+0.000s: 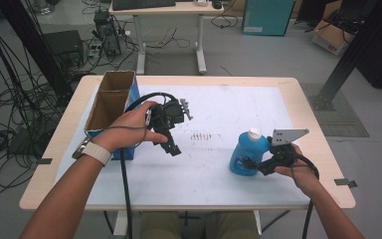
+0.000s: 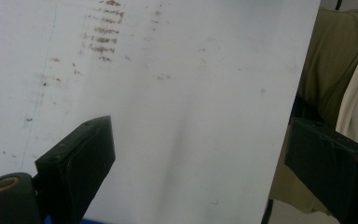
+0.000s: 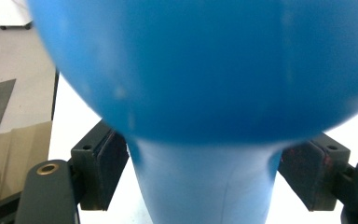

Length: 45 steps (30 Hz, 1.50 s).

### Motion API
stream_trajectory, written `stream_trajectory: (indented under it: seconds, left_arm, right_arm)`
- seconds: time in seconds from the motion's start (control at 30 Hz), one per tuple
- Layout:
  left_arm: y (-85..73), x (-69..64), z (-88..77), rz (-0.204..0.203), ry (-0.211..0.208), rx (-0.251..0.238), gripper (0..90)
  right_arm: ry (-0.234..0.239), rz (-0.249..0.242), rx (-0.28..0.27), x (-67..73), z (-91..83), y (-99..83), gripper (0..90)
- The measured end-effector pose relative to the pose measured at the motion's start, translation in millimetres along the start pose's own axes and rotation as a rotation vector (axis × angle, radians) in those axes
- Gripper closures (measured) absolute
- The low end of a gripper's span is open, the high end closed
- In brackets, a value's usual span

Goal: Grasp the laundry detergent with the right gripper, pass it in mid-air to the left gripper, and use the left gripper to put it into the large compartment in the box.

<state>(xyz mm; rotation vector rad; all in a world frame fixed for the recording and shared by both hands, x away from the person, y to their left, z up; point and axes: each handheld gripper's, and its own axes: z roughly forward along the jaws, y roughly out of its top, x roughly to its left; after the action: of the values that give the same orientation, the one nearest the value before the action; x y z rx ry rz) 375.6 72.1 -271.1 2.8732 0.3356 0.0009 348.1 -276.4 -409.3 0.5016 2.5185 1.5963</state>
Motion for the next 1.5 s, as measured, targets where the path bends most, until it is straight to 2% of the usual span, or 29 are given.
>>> stream_trajectory:
  seconds: [0.83,1.5]
  left_arm:
    - [-1.5,0.7,1.7,-0.010,0.005,-0.002,9.0]
    - [-1.6,0.9,1.6,-0.007,-0.001,0.001,9.1]
  right_arm:
    - [0.019,-0.017,-0.029,1.2,6.4,-3.2,39.0]
    - [0.011,-0.045,-0.034,2.0,6.3,-3.9,40.8]
